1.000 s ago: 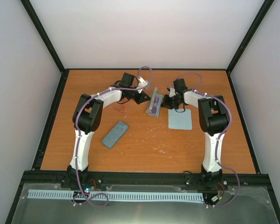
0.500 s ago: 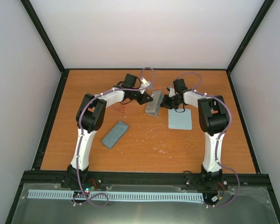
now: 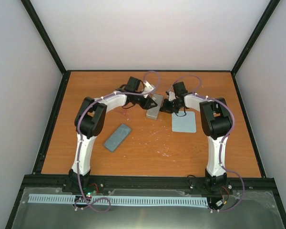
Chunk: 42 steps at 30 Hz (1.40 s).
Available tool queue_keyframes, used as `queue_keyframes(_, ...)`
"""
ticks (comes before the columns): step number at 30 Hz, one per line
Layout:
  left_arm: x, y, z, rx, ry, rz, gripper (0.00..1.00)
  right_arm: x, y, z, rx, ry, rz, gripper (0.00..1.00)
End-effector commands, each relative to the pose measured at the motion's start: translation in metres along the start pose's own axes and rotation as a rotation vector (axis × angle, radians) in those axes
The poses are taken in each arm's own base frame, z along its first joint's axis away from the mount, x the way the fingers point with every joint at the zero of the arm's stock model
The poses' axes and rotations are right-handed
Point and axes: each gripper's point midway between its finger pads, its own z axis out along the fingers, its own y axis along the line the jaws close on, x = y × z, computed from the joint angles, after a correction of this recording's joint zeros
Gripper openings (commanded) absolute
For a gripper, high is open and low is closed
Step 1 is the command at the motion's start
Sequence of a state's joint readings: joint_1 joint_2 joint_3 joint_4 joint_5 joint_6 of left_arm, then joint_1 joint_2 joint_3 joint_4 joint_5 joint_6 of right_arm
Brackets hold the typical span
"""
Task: Organize the sunglasses
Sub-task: Move the sunglasses case at the center of the board.
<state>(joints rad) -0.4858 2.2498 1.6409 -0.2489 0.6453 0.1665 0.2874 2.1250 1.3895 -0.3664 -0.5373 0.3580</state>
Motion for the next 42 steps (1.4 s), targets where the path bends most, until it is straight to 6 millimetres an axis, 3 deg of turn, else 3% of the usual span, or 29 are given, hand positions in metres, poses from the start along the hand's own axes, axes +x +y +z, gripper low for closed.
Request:
queue_keyframes(1, -0.038, 0.039, -0.088, -0.161, -0.107, -0.058, 0.47, 0.027, 0.012, 0.006, 0.010, 0.074, -0.024, 0.03)
queue_keyframes(5, -0.034, 0.064, -0.158, -0.234, -0.160, -0.140, 0.47, 0.035, 0.023, 0.017, -0.006, 0.100, -0.028, 0.03)
queue_keyframes(8, -0.014, 0.075, -0.202, -0.298, -0.170, -0.165, 0.46, 0.035, 0.034, 0.025, -0.022, 0.095, -0.038, 0.03)
queue_keyframes(12, 0.008, 0.076, -0.251, -0.361, -0.201, -0.180, 0.45, 0.021, 0.043, 0.034, -0.037, 0.061, -0.031, 0.03)
queue_keyframes(15, 0.024, 0.071, -0.271, -0.382, -0.198, -0.185, 0.45, 0.005, 0.050, 0.040, -0.052, 0.045, -0.035, 0.03)
queue_keyframes(22, 0.057, 0.045, -0.285, -0.399, -0.114, -0.135, 0.46, -0.026, 0.061, 0.058, -0.085, 0.052, -0.058, 0.03)
queue_keyframes(28, 0.076, 0.016, -0.290, -0.334, 0.032, -0.086, 0.56, -0.043, 0.067, 0.064, -0.092, 0.056, -0.088, 0.03)
queue_keyframes(31, 0.089, 0.004, -0.296, -0.321, 0.111, -0.064, 0.66, -0.048, 0.078, 0.052, -0.102, 0.037, -0.113, 0.04)
queue_keyframes(37, 0.127, -0.025, -0.295, -0.312, 0.302, 0.010, 0.69, -0.043, 0.105, 0.007, -0.121, -0.009, -0.182, 0.12)
queue_keyframes(39, 0.150, -0.028, -0.287, -0.347, 0.387, 0.031, 0.69, -0.033, 0.115, -0.008, -0.125, -0.016, -0.204, 0.13)
queue_keyframes(42, 0.182, -0.008, -0.286, -0.477, 0.474, 0.060, 0.62, -0.001, 0.124, -0.016, -0.104, 0.009, -0.229, 0.13)
